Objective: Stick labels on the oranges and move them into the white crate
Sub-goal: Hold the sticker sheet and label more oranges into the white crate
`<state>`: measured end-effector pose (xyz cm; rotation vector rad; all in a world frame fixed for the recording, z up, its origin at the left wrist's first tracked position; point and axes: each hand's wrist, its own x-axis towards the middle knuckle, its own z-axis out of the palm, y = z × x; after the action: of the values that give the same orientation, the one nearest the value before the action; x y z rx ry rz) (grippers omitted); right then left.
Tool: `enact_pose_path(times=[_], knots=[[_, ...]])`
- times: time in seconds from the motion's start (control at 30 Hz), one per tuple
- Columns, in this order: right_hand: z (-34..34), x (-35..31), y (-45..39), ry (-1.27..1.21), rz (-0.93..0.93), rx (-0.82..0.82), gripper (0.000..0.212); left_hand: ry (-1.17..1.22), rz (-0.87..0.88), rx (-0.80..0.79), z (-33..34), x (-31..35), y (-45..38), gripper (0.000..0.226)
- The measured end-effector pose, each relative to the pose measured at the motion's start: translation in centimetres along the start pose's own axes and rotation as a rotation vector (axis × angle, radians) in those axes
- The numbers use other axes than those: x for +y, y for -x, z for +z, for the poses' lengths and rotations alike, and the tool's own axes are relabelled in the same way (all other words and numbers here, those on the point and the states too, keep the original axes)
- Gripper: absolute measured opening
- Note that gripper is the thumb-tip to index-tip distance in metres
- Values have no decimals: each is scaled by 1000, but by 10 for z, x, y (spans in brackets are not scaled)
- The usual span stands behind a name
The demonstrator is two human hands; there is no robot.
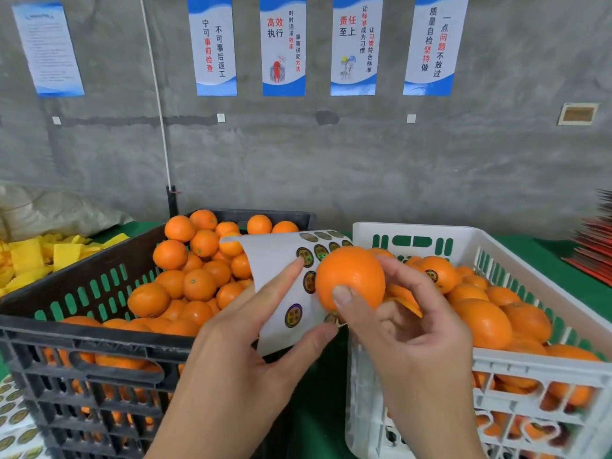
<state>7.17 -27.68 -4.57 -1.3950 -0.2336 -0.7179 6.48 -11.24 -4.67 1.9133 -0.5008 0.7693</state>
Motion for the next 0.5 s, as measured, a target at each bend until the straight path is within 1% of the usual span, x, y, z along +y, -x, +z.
enact_pose_path(times=[0.1,0.13,0.17,0.23,0.3,0.4,0.5], knots=[[-18,10,-15,425,-212,192,61,-43,-20,69,5,-3,1,62],[-25,14,-21,536,-237,238,63,-63,-21,76,6,-3,1,63],[-32,19,-26,618,-221,258,64,-78,-17,78,7,-1,0,66],[-41,27,-34,760,-157,230,70,-105,-9,63,9,1,0,66],[-47,37,-37,873,-157,177,71,-136,-3,45,11,1,0,61],[-51,45,-40,939,-137,70,64,-177,-25,63,13,5,1,57],[-48,46,-40,951,-111,-21,57,-149,-34,86,13,6,-1,55]])
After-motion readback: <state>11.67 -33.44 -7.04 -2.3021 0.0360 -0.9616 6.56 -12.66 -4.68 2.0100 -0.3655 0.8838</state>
